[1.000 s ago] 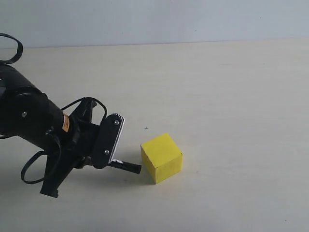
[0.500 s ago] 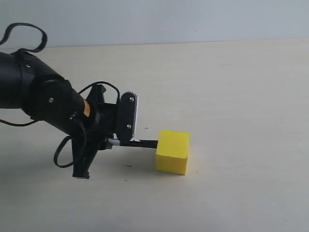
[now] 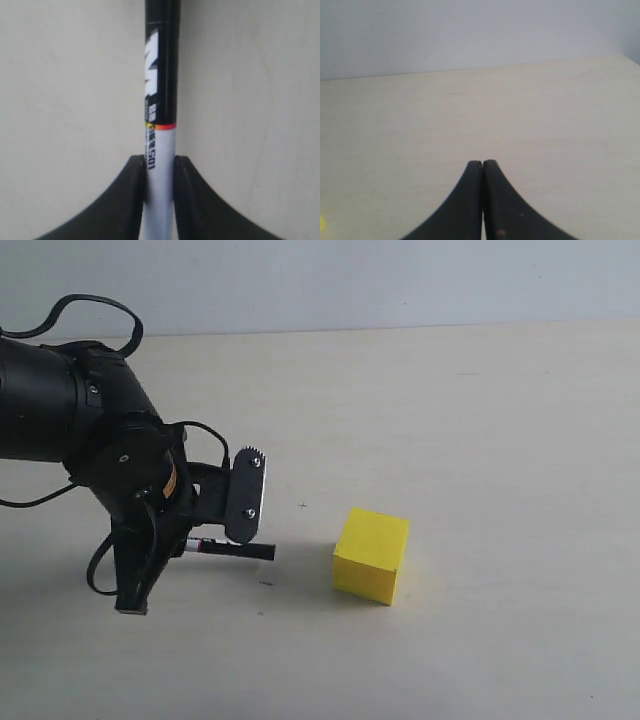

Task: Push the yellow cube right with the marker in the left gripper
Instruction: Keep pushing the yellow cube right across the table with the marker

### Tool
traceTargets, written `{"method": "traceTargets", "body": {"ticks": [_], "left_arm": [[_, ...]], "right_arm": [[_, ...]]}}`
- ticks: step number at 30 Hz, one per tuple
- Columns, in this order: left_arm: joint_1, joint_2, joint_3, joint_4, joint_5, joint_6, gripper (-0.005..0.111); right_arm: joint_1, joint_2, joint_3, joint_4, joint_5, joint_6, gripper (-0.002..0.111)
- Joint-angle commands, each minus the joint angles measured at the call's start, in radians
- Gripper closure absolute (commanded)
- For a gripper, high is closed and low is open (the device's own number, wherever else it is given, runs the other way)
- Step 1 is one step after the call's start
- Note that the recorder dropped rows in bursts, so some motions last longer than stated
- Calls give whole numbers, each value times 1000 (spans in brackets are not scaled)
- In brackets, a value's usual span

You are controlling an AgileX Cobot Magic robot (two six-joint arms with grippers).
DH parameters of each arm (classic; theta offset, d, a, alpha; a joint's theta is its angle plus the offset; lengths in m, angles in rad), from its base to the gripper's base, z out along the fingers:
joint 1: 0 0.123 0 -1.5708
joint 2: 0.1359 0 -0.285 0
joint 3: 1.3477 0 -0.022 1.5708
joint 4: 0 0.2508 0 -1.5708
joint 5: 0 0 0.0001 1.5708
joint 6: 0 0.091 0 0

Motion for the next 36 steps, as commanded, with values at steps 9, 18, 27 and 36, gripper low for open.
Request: {"method": "traceTargets", "body": {"ticks": [9,18,27,36], "left_arm": [[-160,101,-118,-3,-2,-137,107],[-137,85,-118,41,144,-217,107],[-194,85,-121,45,82,-334,107],[-307,86,-203,40,84,-358,107]], "right_arm": [[1,-5,4,3,-5,-5,108],[1,-5,4,3,-3,-5,108],[1,-5,4,3,-3,-5,108],[1,-5,4,3,-3,-5,108]]}}
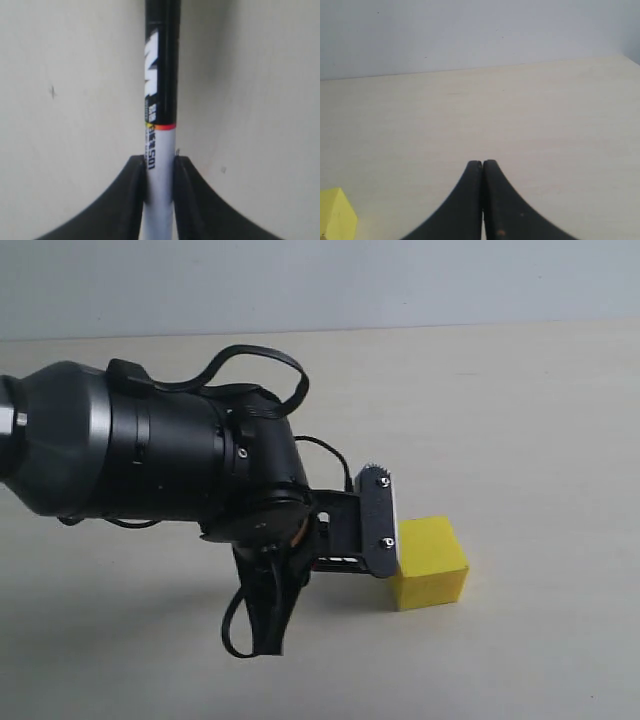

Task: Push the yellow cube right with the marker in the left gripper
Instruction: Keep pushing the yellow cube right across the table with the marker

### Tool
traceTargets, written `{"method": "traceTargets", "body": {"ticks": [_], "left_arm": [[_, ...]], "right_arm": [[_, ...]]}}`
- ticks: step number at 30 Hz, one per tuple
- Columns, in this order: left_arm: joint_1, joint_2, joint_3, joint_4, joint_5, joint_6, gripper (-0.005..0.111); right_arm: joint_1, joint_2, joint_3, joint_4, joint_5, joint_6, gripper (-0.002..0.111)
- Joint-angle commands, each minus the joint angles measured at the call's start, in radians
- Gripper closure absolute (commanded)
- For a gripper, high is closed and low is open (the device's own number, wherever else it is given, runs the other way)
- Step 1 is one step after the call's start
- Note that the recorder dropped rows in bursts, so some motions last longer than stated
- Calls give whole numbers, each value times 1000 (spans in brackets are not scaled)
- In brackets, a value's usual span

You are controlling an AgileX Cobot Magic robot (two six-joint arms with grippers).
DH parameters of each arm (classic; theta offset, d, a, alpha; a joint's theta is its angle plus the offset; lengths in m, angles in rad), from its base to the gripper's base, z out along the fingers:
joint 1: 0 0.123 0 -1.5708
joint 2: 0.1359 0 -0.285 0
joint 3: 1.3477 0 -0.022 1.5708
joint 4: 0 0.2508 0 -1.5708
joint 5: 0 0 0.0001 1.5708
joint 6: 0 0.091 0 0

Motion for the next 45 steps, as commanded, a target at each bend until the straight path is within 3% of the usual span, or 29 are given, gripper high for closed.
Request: {"method": "traceTargets", "body": {"ticks": [1,4,8,14,17,22,33,45], "left_arm": [[-15,-7,-41,3,79,-42,107],[7,-7,-41,7,179,-52,107],[25,-7,-41,7,190,-70,107],[-6,78,-80,7,-41,-68,107],[-5,111,-123,17,8,-91,107],[24,111,-123,63,205,-121,107],[-139,111,-123,50,76,-121,107],[-105,111,-123,98,173,-195,107]], "right_arm": [[1,-5,4,3,-3,-5,108],[1,-5,4,3,-3,-5,108],[1,-5,4,3,-3,-5,108],[1,-5,4,3,-3,-5,108],[1,-5,4,3,-3,-5,108],[1,-5,4,3,-3,-5,108],[1,-5,4,3,-3,-5,108],[1,-5,4,3,-3,-5,108]]}}
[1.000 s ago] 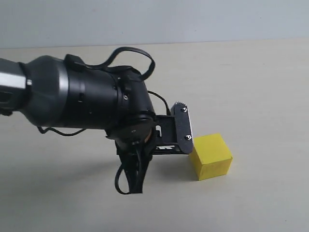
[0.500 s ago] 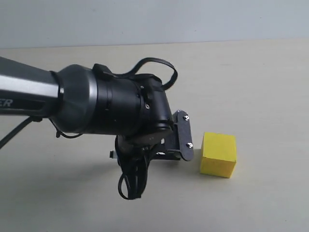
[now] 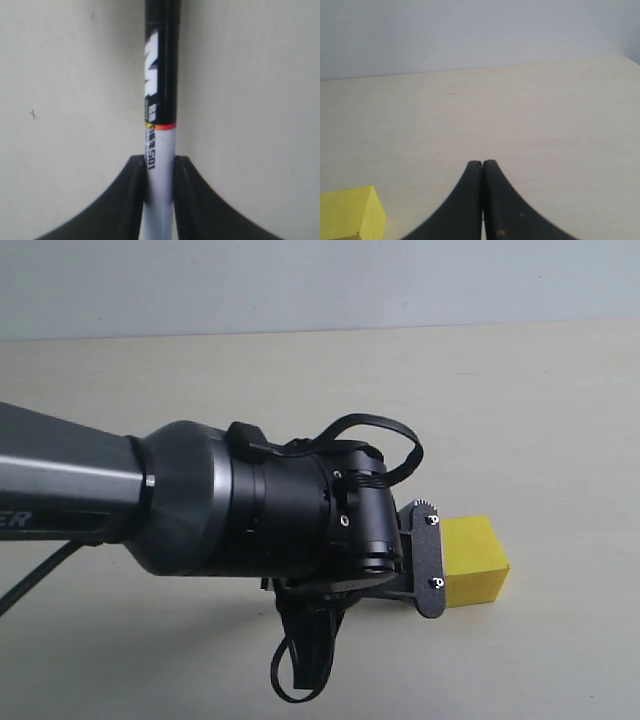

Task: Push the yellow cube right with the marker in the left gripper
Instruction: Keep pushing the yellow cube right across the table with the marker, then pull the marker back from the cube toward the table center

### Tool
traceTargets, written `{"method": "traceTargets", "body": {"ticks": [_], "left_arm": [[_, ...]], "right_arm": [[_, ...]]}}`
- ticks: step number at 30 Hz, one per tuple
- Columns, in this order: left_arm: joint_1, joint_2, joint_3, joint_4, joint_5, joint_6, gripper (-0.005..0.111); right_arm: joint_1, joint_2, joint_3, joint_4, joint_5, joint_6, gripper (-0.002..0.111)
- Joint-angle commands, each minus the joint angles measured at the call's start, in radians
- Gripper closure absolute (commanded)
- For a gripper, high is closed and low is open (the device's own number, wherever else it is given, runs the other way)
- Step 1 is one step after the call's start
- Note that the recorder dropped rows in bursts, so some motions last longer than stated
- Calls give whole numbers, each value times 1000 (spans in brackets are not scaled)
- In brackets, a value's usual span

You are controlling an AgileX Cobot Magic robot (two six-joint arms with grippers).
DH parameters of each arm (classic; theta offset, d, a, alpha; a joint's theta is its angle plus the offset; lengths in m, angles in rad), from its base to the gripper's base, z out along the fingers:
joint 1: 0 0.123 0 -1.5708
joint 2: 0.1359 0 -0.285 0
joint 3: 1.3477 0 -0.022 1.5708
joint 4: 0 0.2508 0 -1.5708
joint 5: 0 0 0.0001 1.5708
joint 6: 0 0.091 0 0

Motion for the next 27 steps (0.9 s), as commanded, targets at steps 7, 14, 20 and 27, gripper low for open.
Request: {"method": "traceTargets", "body": {"ticks": [7,14,20,27], "left_arm": [[42,0,-5,86,28,-61,107],[114,-16,-7,199,74,-545,107],[178,-20,-23,138,102,-1022,107],[176,-20,-41,68,132,-954,107]], "right_arm": [[1,-5,4,3,-3,-5,108],[1,-5,4,3,-3,-5,108],[1,-5,4,3,-3,-5,108],[1,-5,4,3,-3,-5,108]]}}
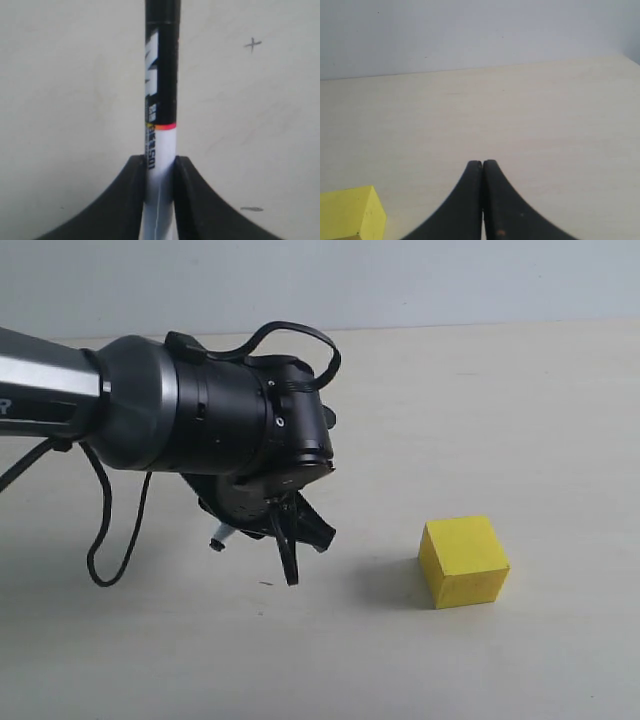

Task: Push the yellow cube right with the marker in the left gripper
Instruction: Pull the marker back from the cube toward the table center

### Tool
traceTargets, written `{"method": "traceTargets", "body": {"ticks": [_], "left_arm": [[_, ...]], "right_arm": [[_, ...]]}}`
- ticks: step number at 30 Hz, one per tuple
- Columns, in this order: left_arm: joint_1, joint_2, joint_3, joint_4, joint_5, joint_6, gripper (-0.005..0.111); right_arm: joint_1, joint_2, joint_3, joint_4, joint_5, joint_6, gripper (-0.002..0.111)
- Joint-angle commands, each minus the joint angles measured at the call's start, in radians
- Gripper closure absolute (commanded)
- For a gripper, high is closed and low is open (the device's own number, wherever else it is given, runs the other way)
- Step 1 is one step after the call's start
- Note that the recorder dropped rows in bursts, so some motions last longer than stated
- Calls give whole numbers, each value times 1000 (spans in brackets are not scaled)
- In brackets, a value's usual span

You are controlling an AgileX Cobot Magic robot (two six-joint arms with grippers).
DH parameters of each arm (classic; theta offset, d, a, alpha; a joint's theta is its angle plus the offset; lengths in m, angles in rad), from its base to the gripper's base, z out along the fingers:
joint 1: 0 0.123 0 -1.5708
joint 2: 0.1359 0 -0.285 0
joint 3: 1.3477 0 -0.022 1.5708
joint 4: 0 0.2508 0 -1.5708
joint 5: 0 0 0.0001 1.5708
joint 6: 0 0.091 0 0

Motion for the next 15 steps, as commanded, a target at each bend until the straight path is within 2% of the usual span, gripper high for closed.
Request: {"method": "traceTargets", "body": {"ticks": [1,4,6,12,15], "left_arm": [[-4,-15,-17,-71,36,113,107],[-4,-15,-17,-125,59,323,107],[-4,-15,-17,-153,86,386,107],[23,-15,-42,-170,78,80,107],[27,-15,-77,-216,61,46,107]], "right_arm": [[1,-5,4,3,-3,-5,108],[1,-5,4,3,-3,-5,108],[1,-5,4,3,-3,-5,108],[1,-5,4,3,-3,-5,108],[1,-5,4,3,-3,-5,108]]}}
